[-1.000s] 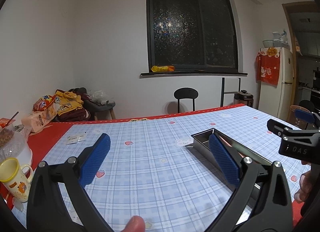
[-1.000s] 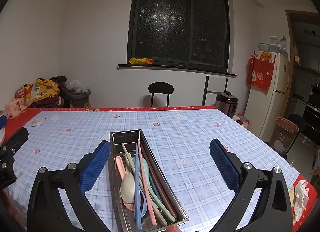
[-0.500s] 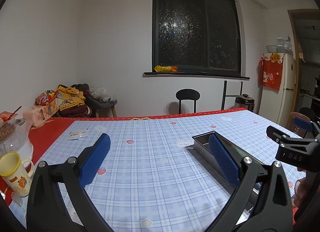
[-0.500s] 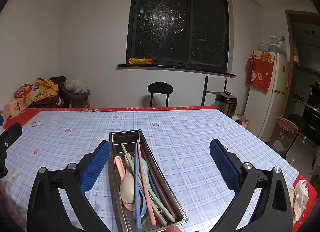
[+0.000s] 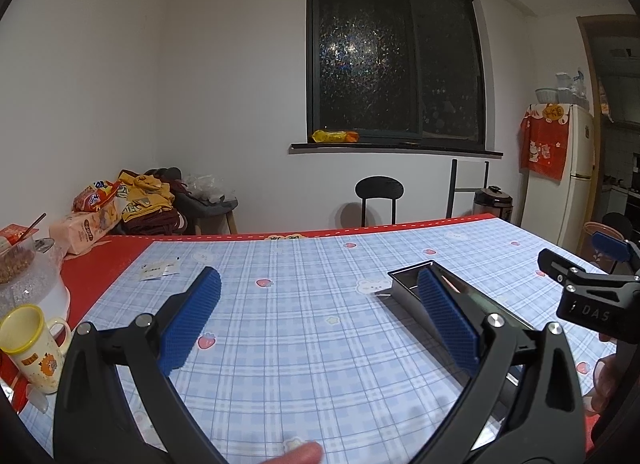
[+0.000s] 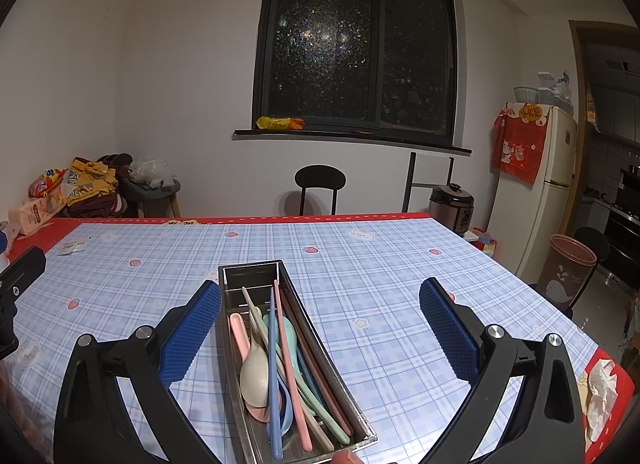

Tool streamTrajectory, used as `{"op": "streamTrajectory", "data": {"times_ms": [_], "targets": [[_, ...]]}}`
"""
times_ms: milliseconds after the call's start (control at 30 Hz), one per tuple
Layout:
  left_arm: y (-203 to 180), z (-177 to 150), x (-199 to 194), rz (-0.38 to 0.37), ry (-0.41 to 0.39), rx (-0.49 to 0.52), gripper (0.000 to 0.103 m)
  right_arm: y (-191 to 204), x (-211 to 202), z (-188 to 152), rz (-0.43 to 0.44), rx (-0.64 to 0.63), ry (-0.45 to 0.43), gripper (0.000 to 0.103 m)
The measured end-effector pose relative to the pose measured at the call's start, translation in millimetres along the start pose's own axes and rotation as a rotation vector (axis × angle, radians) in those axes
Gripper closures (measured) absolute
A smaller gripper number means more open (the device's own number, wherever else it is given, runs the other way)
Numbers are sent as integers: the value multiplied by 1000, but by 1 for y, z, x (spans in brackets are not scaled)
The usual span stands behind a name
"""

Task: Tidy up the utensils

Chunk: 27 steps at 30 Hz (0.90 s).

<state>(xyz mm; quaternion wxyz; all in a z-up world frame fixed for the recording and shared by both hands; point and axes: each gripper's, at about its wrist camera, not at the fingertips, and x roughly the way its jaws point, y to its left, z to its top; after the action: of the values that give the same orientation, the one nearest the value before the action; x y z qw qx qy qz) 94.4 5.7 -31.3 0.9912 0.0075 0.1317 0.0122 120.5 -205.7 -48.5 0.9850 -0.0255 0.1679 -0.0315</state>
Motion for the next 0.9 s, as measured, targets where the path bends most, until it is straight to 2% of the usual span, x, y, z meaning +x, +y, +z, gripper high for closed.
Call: {"op": "streamTrajectory", "data": {"times_ms": [900], "targets": [[-2, -3, 1, -16, 5, 10, 6, 1, 0, 0, 0, 0, 0, 6]]}}
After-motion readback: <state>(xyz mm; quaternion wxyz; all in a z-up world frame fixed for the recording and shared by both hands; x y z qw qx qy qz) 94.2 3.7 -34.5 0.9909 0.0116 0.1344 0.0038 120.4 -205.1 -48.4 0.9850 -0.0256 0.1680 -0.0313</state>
